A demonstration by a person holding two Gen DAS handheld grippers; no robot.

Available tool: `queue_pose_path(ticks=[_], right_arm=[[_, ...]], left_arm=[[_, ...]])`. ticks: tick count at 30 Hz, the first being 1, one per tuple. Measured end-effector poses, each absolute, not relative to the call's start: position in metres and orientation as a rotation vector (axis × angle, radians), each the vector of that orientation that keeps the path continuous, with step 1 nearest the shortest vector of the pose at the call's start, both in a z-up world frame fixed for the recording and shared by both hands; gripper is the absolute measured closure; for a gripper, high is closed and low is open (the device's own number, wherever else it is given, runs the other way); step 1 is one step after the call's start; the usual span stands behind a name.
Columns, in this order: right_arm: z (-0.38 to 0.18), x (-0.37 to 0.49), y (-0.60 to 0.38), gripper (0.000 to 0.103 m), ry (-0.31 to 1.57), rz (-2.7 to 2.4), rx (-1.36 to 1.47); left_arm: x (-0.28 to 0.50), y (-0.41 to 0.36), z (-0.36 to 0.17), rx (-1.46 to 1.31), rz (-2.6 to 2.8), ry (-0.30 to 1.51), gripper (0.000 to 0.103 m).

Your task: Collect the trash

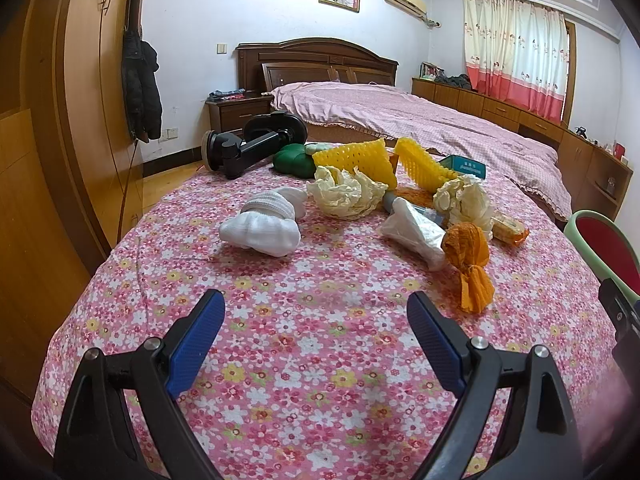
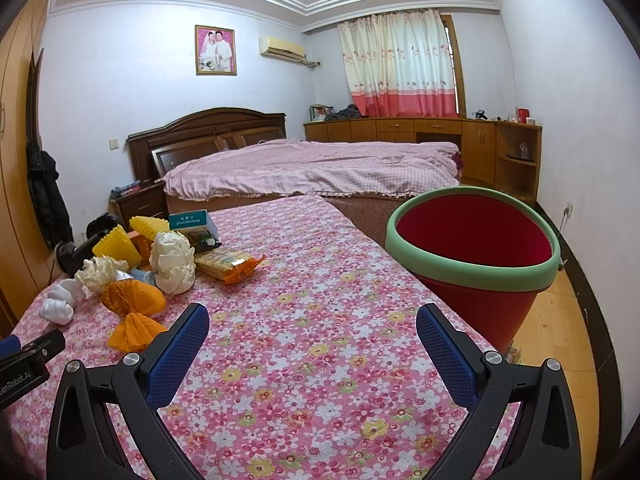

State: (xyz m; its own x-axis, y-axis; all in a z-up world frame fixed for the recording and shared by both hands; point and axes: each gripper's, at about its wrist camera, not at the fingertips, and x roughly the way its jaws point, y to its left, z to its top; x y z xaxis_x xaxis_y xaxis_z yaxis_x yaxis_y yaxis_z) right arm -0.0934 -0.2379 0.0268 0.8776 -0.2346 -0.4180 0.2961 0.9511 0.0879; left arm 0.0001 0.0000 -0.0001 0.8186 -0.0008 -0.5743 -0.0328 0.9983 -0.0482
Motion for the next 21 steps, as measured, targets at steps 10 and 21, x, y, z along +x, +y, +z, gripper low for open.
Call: queue_pose_path(ticks=[10,21], right_arm=[[0.026,-0.093,-0.2388,0.0,0.417,-0.278,0.15],[0.0263,-0.093,-0.2376,0.0,0.417,-0.278,0.149]], left_arm=[[0.0001,0.0,0.0,-0.057,0.017,0.612,0.011],[0.0001,0.0,0.0,-0.058,0.017,0.612,0.011]])
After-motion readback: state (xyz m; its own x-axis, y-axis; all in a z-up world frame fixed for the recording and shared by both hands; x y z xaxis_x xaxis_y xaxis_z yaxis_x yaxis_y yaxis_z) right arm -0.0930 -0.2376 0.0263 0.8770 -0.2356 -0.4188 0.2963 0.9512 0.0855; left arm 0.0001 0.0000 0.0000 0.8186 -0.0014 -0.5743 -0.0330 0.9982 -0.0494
